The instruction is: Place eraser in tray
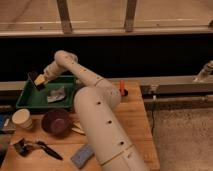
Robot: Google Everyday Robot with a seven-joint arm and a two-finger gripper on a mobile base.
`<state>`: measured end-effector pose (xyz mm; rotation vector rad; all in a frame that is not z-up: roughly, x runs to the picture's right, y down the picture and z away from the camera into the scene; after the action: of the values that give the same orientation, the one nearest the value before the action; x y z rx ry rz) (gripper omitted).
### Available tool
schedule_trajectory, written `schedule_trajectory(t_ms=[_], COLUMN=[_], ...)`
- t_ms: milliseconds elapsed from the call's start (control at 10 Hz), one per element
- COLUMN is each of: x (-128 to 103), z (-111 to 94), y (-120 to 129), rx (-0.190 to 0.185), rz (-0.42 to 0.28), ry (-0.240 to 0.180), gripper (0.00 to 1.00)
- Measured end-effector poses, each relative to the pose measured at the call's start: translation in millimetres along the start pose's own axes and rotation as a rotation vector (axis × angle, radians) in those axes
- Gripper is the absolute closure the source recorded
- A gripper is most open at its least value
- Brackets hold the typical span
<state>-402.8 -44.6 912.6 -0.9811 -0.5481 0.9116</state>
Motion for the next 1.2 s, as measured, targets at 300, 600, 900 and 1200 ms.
schedule_trajectory(t_ms=[300,600,900,1200], x=[2.1,1.7,1.8,2.4], z=[-0.7,-0.2,0.6,1.3], y=[-1.9,-1.3,-1.0,-1.2], rx=[-0.007,-0.007,-0.008,-0.008], rz=[0.0,-0.001,-0.001,-0.001], ry=[0.012,0.012,0.012,0.013], gripper=[0.8,0.8,0.8,0.87])
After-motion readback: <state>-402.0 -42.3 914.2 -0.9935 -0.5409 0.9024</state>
